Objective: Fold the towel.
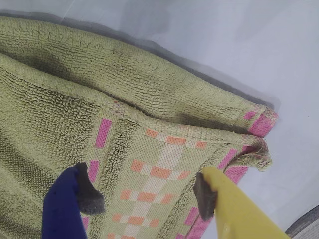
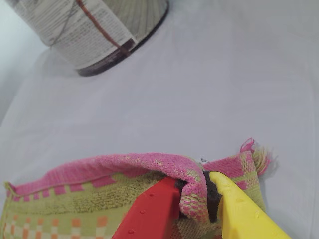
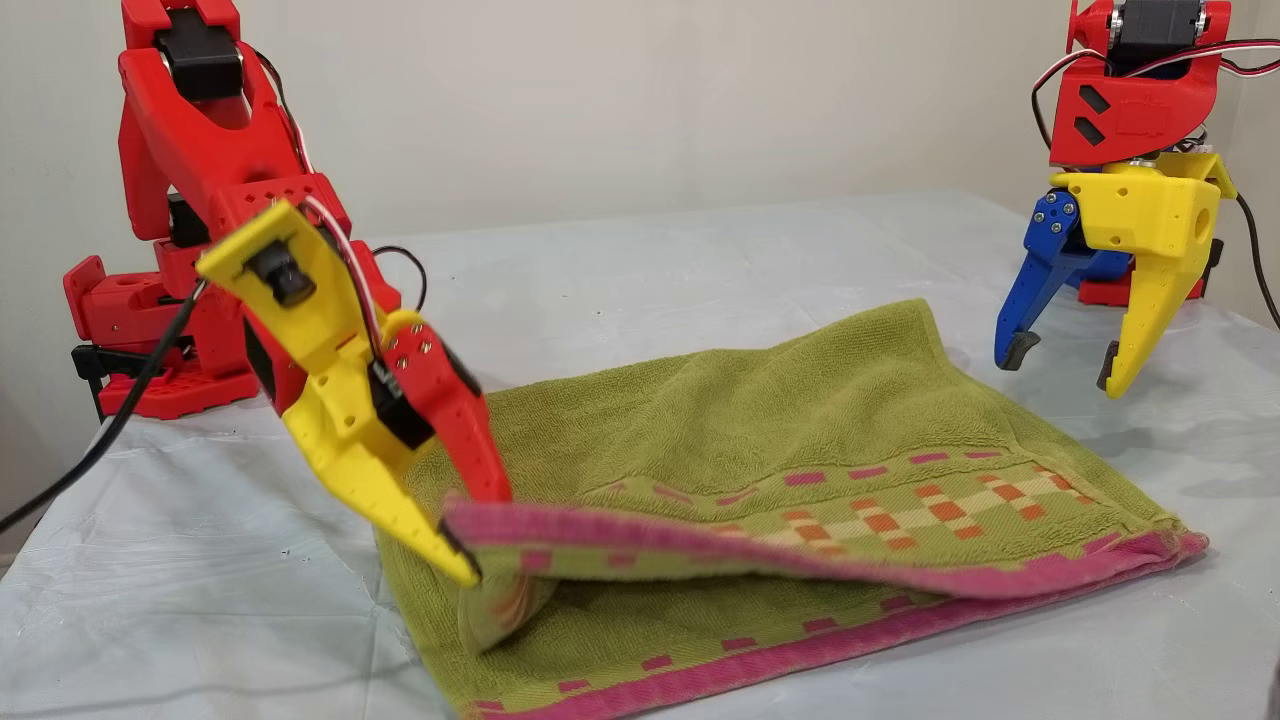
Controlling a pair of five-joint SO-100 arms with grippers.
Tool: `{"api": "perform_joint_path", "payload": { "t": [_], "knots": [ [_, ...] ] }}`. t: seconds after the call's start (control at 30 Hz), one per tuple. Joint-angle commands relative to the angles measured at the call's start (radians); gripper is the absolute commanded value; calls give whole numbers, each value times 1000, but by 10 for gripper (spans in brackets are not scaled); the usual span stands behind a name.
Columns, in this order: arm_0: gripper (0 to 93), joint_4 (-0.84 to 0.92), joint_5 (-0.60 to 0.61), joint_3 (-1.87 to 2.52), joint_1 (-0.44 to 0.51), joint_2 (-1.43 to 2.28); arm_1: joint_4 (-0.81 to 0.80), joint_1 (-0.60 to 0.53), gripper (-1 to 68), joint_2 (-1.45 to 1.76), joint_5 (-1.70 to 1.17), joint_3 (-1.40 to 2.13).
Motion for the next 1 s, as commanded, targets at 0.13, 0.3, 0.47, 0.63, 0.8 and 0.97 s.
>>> {"api": "perform_joint_path", "payload": {
  "t": [0.13,0.3,0.47,0.63,0.8,0.97],
  "knots": [
    [2,26,-107,137,-3,232,2,-15,395,149,26,-91],
    [2,25,-112,121,-15,229,-9,-15,395,144,29,-91],
    [196,-109,-135,195,-21,222,-12,-12,395,146,25,-91],
    [348,-55,-123,163,-20,213,-23,-12,394,143,26,-91],
    [330,-54,-132,164,-21,222,-23,-12,394,143,26,-91],
    [302,-167,-120,178,-17,193,-35,-9,394,140,23,-91]
  ]
}}
